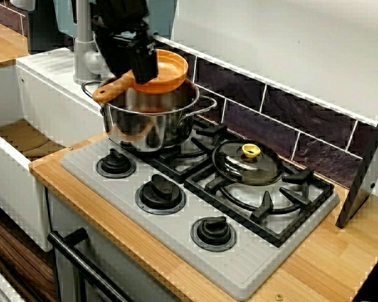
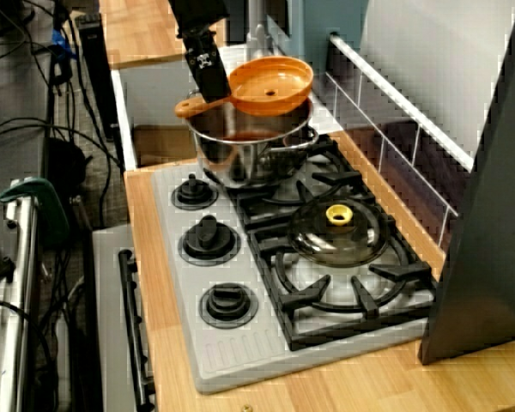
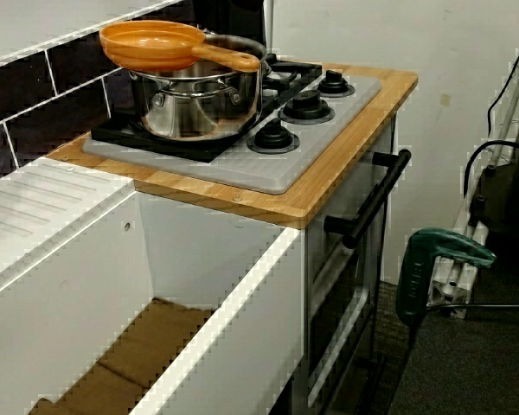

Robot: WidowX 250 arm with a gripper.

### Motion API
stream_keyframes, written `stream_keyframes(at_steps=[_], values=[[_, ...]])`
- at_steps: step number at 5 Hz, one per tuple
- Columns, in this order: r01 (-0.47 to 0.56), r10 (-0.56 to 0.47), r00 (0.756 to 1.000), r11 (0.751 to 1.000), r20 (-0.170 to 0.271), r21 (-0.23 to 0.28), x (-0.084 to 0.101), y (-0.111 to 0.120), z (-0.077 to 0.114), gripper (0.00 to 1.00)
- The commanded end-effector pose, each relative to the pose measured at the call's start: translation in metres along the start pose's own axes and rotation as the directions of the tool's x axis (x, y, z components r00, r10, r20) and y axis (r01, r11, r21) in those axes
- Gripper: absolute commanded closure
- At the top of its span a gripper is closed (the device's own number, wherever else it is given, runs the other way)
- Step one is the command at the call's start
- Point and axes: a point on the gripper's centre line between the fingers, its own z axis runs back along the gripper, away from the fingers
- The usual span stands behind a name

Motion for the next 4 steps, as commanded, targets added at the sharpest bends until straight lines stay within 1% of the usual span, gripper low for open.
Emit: stream_keyframes(at_steps=[1, 2, 3, 4], values=[[0.054, -0.055, 0.998, 0.998, 0.039, 0.019, 0.004, -0.019, 0.017, 0.0], [0.066, -0.067, 0.997, 0.998, 0.038, 0.015, 0.009, -0.026, 0.016, 0.0], [0.099, -0.1, 0.994, 0.995, 0.045, 0.02, 0.012, -0.042, 0.011, 0.0], [0.136, -0.137, 0.99, 0.99, 0.041, 0.022, 0.016, -0.061, 0.003, 0.0]])
